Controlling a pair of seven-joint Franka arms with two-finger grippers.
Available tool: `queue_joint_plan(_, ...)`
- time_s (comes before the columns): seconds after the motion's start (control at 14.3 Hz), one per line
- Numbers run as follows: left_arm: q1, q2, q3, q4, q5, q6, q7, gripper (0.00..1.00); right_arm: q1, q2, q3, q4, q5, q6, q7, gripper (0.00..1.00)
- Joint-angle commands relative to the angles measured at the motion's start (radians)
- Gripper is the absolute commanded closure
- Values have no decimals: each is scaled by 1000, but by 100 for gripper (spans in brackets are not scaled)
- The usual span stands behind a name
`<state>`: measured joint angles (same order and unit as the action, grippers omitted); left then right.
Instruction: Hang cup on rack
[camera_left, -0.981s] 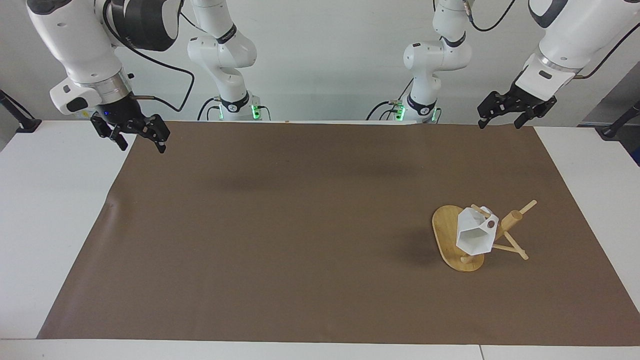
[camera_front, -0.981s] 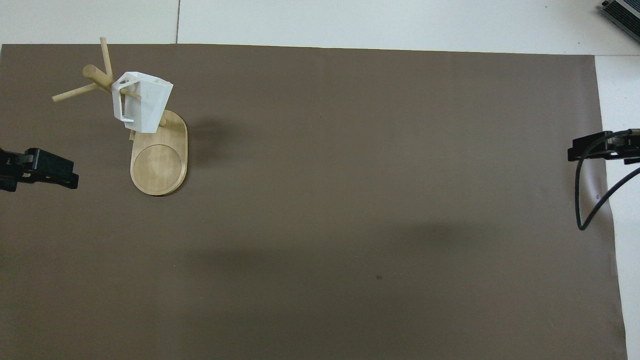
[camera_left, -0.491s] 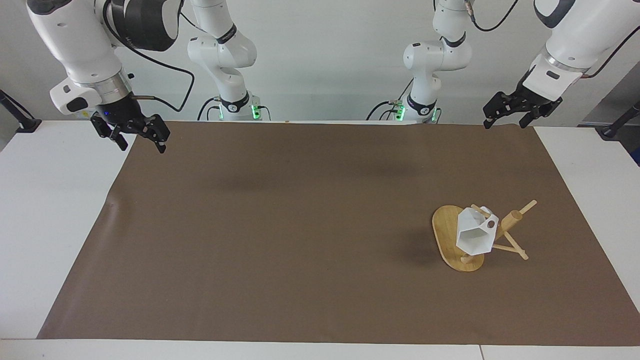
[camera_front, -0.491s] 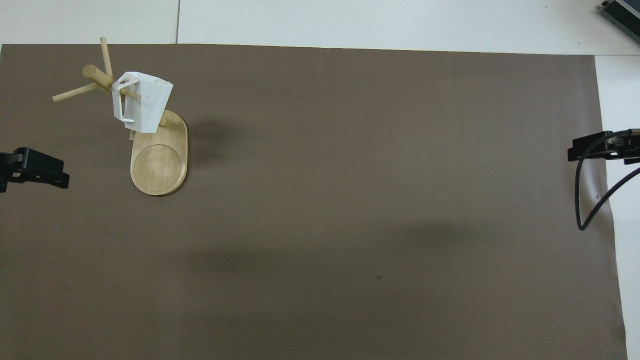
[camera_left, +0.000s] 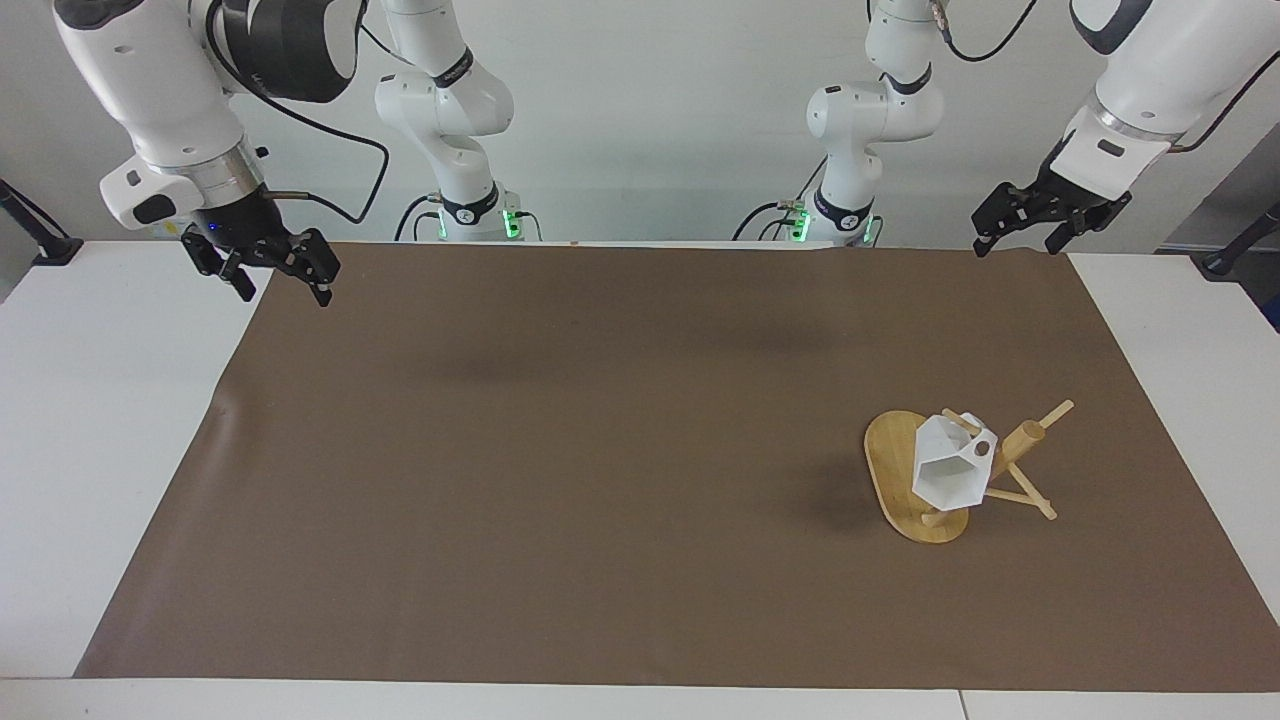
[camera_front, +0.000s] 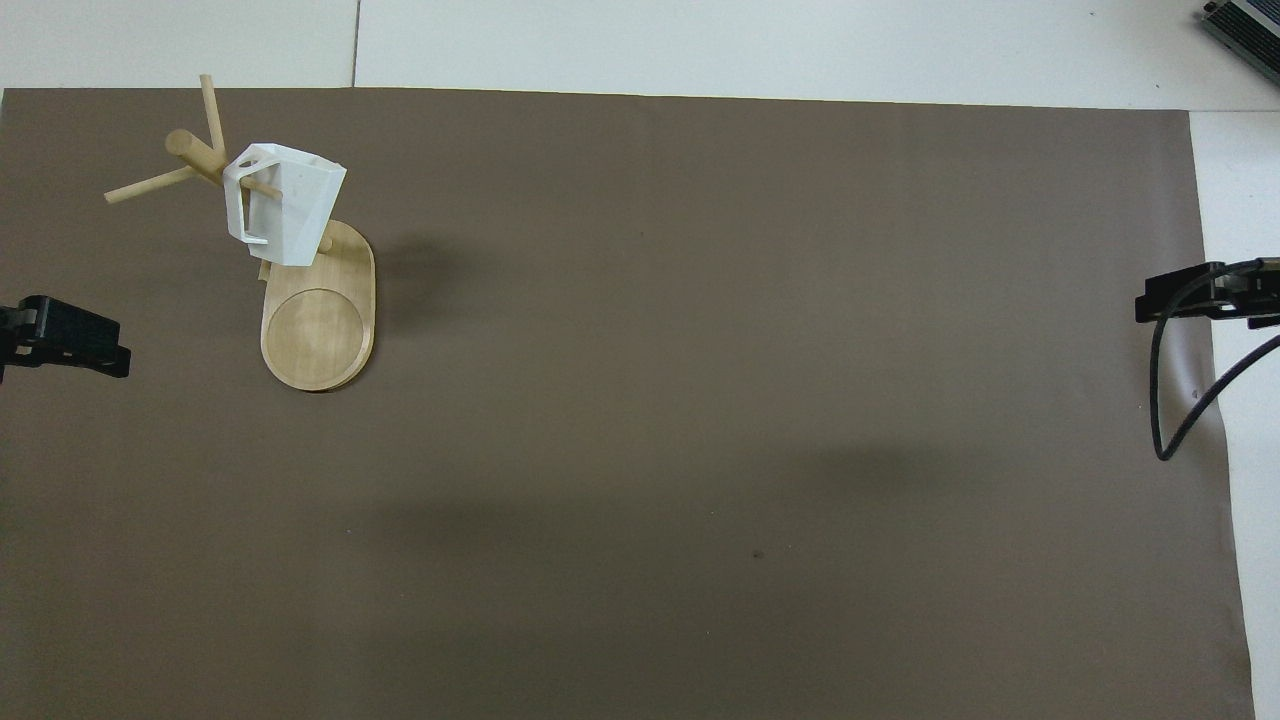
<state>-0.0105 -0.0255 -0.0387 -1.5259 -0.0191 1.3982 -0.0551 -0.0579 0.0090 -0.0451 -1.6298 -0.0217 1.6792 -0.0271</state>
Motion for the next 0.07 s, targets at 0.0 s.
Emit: queue_joint_plan(0.0,-23,-28,11,-25,24,-4,11,0,-2,-4,2,-7,3,2,-7,0)
